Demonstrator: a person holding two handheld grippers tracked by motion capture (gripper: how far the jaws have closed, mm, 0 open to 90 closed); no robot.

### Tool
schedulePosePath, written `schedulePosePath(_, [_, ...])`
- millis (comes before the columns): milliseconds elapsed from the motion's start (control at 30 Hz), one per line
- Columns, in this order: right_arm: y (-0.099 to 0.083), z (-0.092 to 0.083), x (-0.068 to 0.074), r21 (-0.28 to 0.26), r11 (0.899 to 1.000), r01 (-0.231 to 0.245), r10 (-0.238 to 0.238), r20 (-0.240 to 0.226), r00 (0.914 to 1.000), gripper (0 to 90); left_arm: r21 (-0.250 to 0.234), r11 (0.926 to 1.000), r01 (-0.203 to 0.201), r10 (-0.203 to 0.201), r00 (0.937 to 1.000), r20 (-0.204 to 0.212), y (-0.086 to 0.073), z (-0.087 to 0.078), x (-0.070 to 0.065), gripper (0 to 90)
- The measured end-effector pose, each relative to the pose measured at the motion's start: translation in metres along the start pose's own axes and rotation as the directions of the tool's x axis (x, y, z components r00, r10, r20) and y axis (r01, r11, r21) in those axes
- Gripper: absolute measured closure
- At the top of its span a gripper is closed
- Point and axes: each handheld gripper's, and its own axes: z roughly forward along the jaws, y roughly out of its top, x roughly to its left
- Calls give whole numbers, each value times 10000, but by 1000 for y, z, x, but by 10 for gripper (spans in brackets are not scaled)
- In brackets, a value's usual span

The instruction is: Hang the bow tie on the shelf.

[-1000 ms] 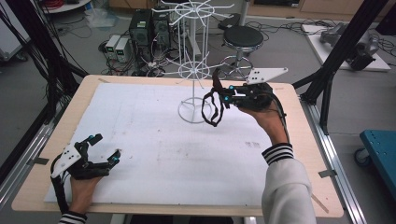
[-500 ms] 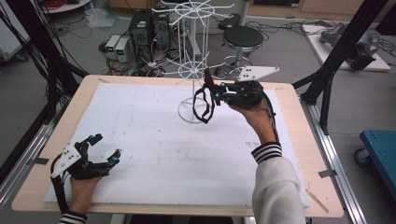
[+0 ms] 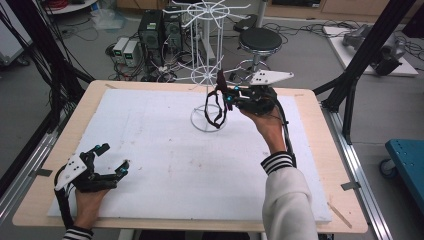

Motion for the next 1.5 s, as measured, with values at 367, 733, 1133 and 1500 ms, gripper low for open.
schedulePosePath(367, [-8, 6, -2, -178, 9979, -617, 622, 334, 9975, 751, 35, 10000, 1, -1, 10000, 4, 0, 0, 0, 39])
schedulePosePath(733, [-28, 10, -8, -434, 9888, -1426, 1454, 711, 9868, 751, 13, 10000, 25, -25, 10000, 2, 0, 0, 0, 39])
schedulePosePath(1133, [-55, 23, -17, -462, 9545, -2947, 2980, 1062, 9486, 751, 4, 10000, 31, -31, 10000, 2, 0, 0, 0, 39])
schedulePosePath(1500, [-68, 30, -16, 126, 9632, -2686, 2633, 1573, 9518, 751, 1, 10000, 44, -44, 10000, -2, 0, 0, 0, 39])
